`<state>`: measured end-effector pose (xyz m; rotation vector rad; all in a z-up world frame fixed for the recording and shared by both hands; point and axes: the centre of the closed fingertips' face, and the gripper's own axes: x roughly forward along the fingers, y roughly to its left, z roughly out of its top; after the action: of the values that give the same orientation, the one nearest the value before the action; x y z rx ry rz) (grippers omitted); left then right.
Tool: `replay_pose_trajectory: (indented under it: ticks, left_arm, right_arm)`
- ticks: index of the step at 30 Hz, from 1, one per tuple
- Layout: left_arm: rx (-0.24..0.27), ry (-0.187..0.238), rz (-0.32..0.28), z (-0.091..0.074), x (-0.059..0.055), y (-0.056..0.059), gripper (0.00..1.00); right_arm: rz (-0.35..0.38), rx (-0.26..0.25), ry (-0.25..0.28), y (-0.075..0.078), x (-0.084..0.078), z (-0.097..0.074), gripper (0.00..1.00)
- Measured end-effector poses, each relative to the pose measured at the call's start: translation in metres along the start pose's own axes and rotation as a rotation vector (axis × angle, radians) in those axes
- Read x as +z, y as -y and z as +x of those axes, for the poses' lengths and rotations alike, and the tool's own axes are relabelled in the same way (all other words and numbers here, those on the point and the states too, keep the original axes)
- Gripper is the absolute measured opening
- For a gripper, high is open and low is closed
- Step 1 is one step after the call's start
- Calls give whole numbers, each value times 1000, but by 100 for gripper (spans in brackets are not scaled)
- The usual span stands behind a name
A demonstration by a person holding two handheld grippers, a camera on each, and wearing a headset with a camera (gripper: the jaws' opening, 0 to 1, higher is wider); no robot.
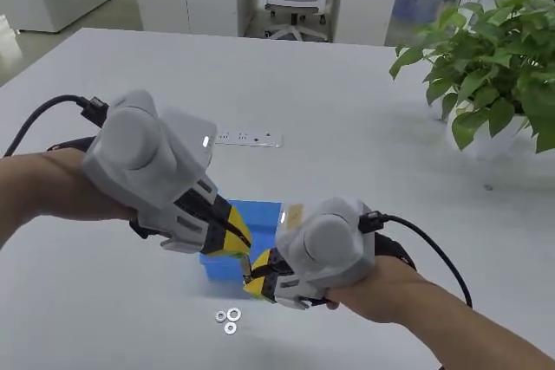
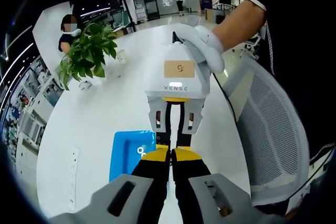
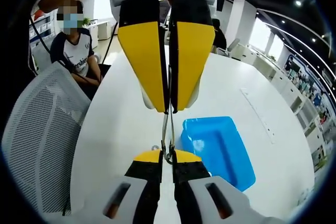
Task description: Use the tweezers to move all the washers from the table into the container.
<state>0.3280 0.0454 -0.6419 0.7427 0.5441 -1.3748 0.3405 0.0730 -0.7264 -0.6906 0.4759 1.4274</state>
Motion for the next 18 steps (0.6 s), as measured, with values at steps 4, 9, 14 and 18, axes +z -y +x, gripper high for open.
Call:
replay_pose_trajectory:
  ticks: [4, 9, 14, 18]
  left_arm:
    - [9, 1, 10, -3, 3, -6, 5]
    - [18, 4, 20, -4, 5, -14, 5]
    - [23, 6, 26, -5, 7, -22, 5]
    - [25, 5, 30, -5, 6, -28, 5]
  right_arm:
    - [-8, -9, 2, 6, 3, -3, 8]
    - [-18, -21, 2, 15, 5, -6, 8]
    - [-22, -28, 2, 24, 6, -7, 8]
    - [-24, -35, 2, 32, 6, -7, 8]
